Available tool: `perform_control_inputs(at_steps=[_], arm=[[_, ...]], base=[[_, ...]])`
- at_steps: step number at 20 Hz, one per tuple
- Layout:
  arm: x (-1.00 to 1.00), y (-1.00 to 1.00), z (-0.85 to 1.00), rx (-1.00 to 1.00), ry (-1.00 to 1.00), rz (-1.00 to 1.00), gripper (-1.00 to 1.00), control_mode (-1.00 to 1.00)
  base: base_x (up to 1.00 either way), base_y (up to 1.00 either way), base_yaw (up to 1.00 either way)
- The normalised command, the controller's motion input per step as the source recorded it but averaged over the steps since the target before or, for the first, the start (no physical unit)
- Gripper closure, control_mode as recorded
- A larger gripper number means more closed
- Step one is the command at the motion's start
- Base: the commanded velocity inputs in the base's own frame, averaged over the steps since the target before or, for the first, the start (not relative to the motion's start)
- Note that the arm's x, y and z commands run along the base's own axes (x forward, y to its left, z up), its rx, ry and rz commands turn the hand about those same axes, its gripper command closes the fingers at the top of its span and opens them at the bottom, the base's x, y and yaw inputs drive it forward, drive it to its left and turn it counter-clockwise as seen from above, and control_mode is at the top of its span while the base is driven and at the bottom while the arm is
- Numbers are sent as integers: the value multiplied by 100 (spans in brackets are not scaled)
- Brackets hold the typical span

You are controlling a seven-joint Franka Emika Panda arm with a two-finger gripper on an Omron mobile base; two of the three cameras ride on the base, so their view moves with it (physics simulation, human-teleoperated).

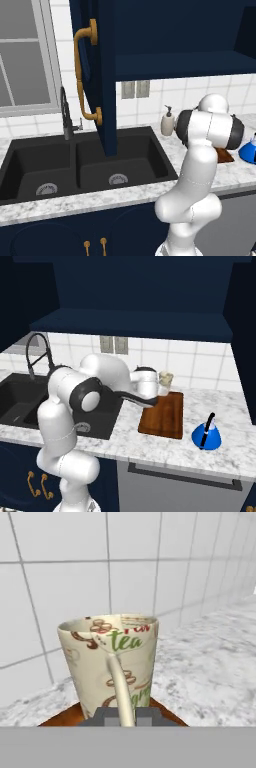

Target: Pick the kettle from the counter and place it on the tray. Then pick the mug from the cabinet and place it on the tray. Then close the cabinet doors.

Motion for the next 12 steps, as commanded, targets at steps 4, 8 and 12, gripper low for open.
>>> perform_control_inputs(at_steps=[4, 8, 12], arm=[[-82, -18, -44, 3, -28, 22, 100, -100], [-81, -32, -47, 1, -21, 24, 100, -100], [-44, -17, -57, 0, -15, 34, 100, -100]], base=[[0, 0, 0], [0, 0, 0], [0, 0, 0]])
